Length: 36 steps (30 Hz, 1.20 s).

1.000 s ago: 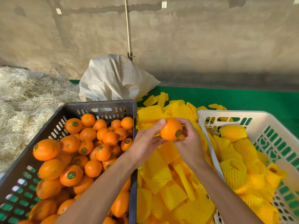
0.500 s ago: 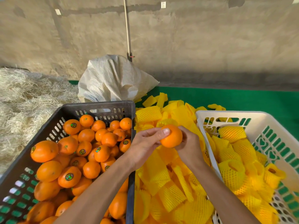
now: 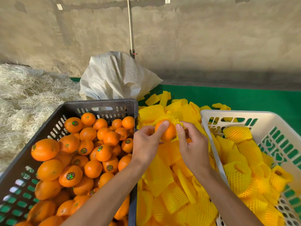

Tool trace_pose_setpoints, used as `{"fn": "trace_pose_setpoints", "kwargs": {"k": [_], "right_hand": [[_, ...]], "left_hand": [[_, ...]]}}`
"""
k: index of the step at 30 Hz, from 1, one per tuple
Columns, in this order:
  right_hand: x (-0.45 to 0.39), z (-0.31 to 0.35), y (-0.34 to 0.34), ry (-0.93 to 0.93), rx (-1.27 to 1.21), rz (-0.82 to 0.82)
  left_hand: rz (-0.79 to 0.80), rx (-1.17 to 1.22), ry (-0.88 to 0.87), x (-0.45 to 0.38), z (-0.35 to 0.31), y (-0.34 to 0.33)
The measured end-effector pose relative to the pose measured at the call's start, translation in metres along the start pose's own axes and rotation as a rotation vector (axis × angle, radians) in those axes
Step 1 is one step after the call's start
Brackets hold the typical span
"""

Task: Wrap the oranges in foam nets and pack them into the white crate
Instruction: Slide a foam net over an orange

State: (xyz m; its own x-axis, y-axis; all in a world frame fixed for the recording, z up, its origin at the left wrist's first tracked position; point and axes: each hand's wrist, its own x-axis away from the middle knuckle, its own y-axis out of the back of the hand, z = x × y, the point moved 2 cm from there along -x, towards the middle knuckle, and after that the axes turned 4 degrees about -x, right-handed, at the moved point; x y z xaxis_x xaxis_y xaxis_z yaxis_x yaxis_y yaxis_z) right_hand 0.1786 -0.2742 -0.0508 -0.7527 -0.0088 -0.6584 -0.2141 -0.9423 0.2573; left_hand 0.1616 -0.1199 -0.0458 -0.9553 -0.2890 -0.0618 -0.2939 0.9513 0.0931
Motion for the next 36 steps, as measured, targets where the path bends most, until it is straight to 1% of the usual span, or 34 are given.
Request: {"fn": "trace_pose_setpoints", "kwargs": {"k": [3,6,8,11,13,15,17,21,25,27,29,31,33,35,36], "right_hand": [[0.006,0.011,-0.004,0.194,0.081,-0.007],[0.011,0.017,-0.013,0.332,0.102,0.019],[0.014,0.017,-0.018,0.353,0.110,0.075],[0.010,0.014,-0.018,0.239,-0.004,0.167],[0.008,0.009,-0.017,0.118,-0.105,0.172],[0.008,0.002,-0.016,-0.027,-0.147,0.161],[0.008,-0.004,-0.015,-0.115,-0.173,0.166],[0.008,-0.006,-0.012,-0.221,-0.294,0.153],[0.007,-0.009,-0.014,-0.465,-0.519,0.111],[0.006,-0.015,-0.017,-0.569,-0.599,0.126],[0.005,-0.018,-0.018,-0.560,-0.643,0.145],[0.005,-0.022,-0.017,-0.479,-0.537,0.156],[0.006,-0.024,-0.015,-0.405,-0.389,0.166],[0.007,-0.025,-0.013,-0.360,-0.309,0.174],[0.007,-0.024,-0.011,-0.339,-0.284,0.178]], "left_hand": [[-0.101,-0.111,-0.130,0.002,-0.002,0.002],[-0.120,-0.053,-0.129,0.004,-0.004,0.003],[-0.121,-0.033,-0.124,0.002,-0.002,0.003],[-0.082,0.023,-0.069,-0.001,0.004,0.004],[0.029,0.092,0.031,-0.004,0.008,0.003],[0.103,0.080,0.097,-0.005,0.010,0.003],[0.089,0.029,0.074,-0.005,0.009,0.004],[0.050,0.096,0.033,-0.002,0.004,0.001],[0.015,0.179,-0.014,-0.001,0.002,0.002],[0.000,0.141,-0.056,-0.001,0.002,0.003],[-0.001,0.036,-0.042,-0.003,0.003,0.003],[0.033,-0.036,0.003,-0.007,0.007,0.003],[0.093,-0.004,0.057,-0.008,0.011,0.002],[0.146,0.100,0.127,-0.008,0.014,-0.001],[0.147,0.144,0.153,-0.008,0.015,-0.003]]}}
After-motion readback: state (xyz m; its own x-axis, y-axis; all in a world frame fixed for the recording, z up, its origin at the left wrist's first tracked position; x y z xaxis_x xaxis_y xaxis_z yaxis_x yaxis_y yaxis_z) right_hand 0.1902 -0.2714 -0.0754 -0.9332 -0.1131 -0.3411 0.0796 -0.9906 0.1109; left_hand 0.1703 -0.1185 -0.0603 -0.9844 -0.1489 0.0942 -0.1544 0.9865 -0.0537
